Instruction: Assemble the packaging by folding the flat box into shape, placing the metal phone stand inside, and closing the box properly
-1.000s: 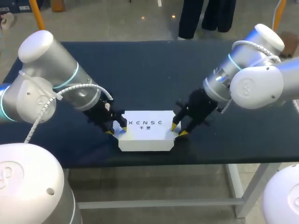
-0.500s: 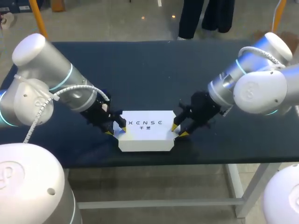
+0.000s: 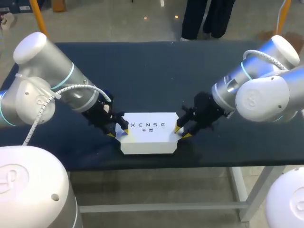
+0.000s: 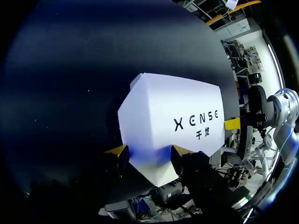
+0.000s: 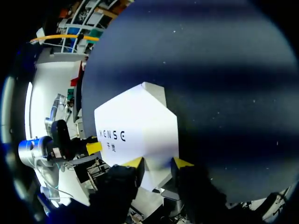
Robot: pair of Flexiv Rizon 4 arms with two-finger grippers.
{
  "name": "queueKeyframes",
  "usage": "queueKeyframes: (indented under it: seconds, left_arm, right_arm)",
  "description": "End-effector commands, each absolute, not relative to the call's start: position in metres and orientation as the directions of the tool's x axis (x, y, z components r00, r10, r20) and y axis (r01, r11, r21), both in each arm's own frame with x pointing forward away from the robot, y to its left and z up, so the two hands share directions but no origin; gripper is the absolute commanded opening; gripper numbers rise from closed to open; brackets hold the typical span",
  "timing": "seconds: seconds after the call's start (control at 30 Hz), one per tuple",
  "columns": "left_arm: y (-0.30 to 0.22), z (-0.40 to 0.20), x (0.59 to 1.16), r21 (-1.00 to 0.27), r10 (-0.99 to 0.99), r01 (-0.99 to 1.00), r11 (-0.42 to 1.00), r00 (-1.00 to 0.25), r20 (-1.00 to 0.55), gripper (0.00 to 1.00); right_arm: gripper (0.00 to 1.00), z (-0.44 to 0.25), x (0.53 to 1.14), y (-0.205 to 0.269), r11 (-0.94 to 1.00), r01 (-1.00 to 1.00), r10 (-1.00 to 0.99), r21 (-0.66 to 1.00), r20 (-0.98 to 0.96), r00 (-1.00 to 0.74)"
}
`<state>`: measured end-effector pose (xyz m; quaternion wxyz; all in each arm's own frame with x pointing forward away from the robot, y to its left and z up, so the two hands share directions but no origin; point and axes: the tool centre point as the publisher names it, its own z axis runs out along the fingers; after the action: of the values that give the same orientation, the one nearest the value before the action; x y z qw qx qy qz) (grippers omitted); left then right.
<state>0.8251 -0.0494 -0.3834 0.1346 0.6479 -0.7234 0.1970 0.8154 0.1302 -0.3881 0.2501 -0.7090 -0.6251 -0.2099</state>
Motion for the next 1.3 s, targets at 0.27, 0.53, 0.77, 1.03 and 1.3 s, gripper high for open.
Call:
queueKeyframes:
  seconds: [0.27,0.53,0.77,1.03,1.3]
  left_arm:
    - [-0.0540,-0.3916,0.8283,-0.114,-0.881,-0.990,0.089,-0.131,0.454,0.60]
    - [-0.0550,-0.3910,0.8286,-0.118,-0.885,-0.989,0.084,-0.129,0.447,0.55]
    - [-0.0550,-0.3910,0.8286,-0.118,-0.885,-0.989,0.084,-0.129,0.447,0.51]
    - [-0.0550,-0.3910,0.8286,-0.118,-0.885,-0.989,0.084,-0.129,0.447,0.49]
    - [-0.0550,-0.3910,0.8286,-0.118,-0.885,-0.989,0.084,-0.129,0.447,0.48]
  right_arm:
    - [0.44,-0.3923,0.8182,0.1345,-0.095,0.991,0.775,-0.092,0.618,0.132]
    - [0.57,-0.3916,0.8204,0.1339,-0.102,0.990,0.770,-0.100,0.622,0.142]
    - [0.67,-0.3916,0.8204,0.1339,-0.102,0.990,0.770,-0.100,0.622,0.142]
    - [0.69,-0.3916,0.8204,0.1339,-0.102,0.990,0.770,-0.100,0.622,0.142]
    - [0.63,-0.3916,0.8204,0.1339,-0.102,0.990,0.770,-0.100,0.622,0.142]
